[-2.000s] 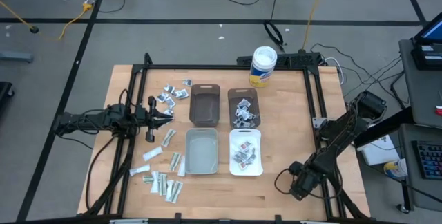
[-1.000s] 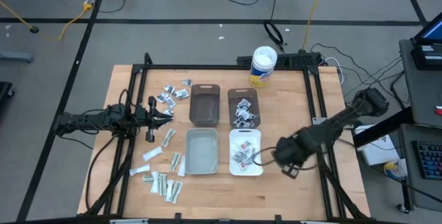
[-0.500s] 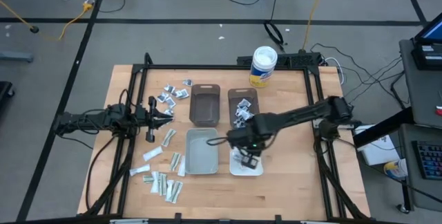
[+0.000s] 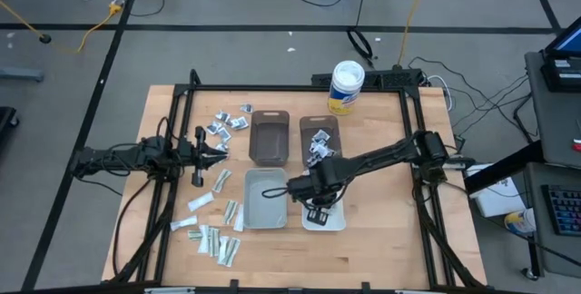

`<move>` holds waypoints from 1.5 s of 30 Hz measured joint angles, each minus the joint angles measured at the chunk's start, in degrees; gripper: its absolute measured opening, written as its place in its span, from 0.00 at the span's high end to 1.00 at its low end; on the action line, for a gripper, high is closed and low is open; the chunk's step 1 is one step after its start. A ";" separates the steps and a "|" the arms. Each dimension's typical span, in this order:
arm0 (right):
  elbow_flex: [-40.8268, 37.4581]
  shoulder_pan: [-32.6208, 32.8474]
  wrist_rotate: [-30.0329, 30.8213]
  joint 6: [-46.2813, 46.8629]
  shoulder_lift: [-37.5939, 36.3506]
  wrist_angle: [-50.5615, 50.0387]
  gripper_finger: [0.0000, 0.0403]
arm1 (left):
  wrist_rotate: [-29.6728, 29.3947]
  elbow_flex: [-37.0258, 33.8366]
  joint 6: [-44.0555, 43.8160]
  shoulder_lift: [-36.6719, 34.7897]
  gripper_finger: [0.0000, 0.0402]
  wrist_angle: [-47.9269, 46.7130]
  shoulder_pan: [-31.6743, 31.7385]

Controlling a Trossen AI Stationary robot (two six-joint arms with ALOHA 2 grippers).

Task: Pick & Place First Aid Supplies
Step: Put the orange pad into the white bin, then put the gray pad into the left black bin

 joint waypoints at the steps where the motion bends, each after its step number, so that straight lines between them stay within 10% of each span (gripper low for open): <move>1: -1.17 0.00 0.03 0.02 -0.02 1.53 1.00 | -0.01 -0.01 0.00 0.00 0.88 0.02 0.01; 14: -8.85 0.02 -0.51 -0.43 -0.04 9.80 0.97 | -0.01 0.00 0.00 0.00 0.88 0.02 0.00; 26: -9.47 -0.38 -1.91 -5.68 -1.37 9.70 0.45 | -0.01 -0.01 0.00 -0.02 0.88 0.00 0.01; 34: -25.69 -3.11 2.92 -16.79 -19.70 28.82 0.26 | -0.01 -0.01 0.00 0.00 0.88 0.02 0.00; 45: -66.65 -4.82 20.10 -40.29 -59.09 70.34 0.28 | -0.01 0.00 0.00 -0.01 0.88 0.02 0.00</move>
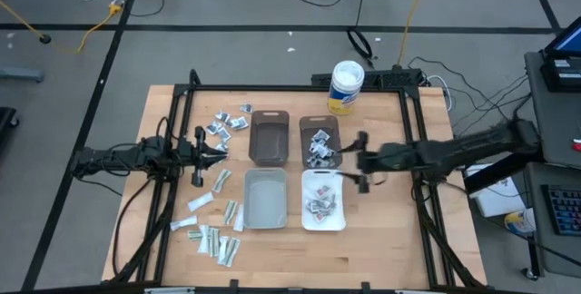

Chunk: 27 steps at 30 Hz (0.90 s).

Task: Pick & Place First Aid Supplies
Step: Put the gray pad into the left black bin

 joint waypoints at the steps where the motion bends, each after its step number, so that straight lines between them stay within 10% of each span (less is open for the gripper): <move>1: -3.33 -0.41 0.72 -2.52 -3.70 2.58 0.28 | 0.00 0.01 0.00 0.01 0.88 0.00 0.01; 12: -24.44 -9.78 0.38 -1.12 -34.04 10.27 0.28 | 0.00 0.01 0.00 0.01 0.88 0.00 0.01; 27: -28.97 -18.71 0.17 5.33 -54.16 -1.59 0.28 | 0.00 0.00 0.00 -0.01 0.88 0.00 0.00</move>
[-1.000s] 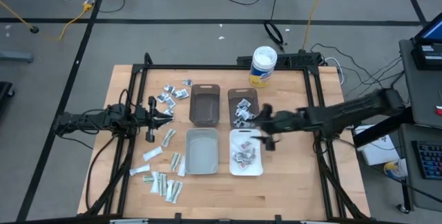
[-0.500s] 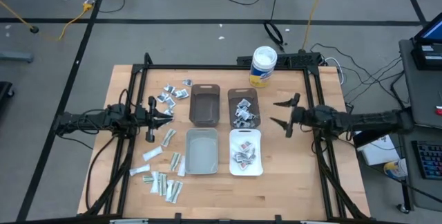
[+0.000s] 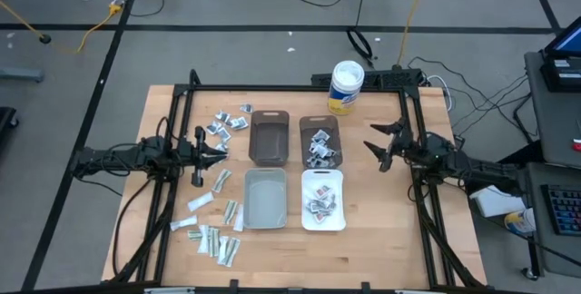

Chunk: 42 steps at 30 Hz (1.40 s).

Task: Pick & Place First Aid Supplies
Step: Put the gray pad into the left black bin

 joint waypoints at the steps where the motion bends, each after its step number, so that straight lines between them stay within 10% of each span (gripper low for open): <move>1: 0.00 -0.24 0.00 -0.16 -0.36 -0.14 0.28 | 0.00 0.00 0.00 0.02 0.88 0.00 -0.01; 42: -0.22 -0.28 0.24 -1.43 1.90 7.46 0.28 | -1.52 2.75 -1.10 1.24 0.88 -4.33 0.05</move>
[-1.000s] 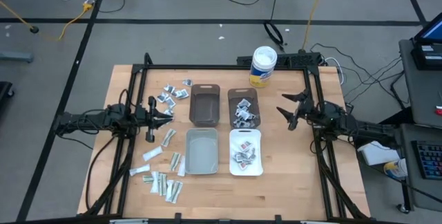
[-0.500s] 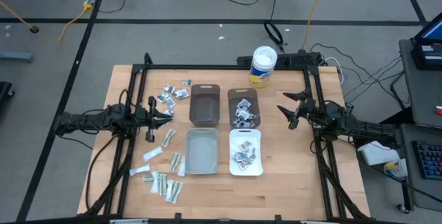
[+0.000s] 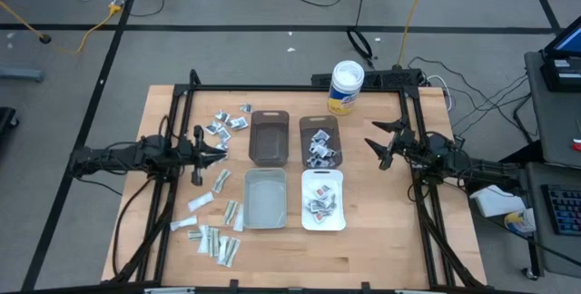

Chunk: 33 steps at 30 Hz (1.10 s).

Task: Pick & Place First Aid Supplies
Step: Put the gray pad into the left black bin

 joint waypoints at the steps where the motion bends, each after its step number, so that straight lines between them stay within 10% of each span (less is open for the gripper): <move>1: 0.00 0.00 -0.02 0.00 0.00 0.01 0.28 | -1.73 1.81 0.50 0.66 0.88 -3.55 0.10; 15: 0.00 0.00 -0.02 0.00 0.00 -0.10 0.28 | -21.51 35.31 -22.94 29.55 0.88 -43.66 1.94; 23: 0.00 0.02 -0.02 0.00 0.00 -0.10 0.29 | -15.81 48.59 -28.81 44.88 0.85 -60.93 5.41; 33: 0.00 0.02 -0.02 0.00 0.00 -0.12 0.29 | -8.32 56.77 -26.04 59.05 0.47 -73.44 9.45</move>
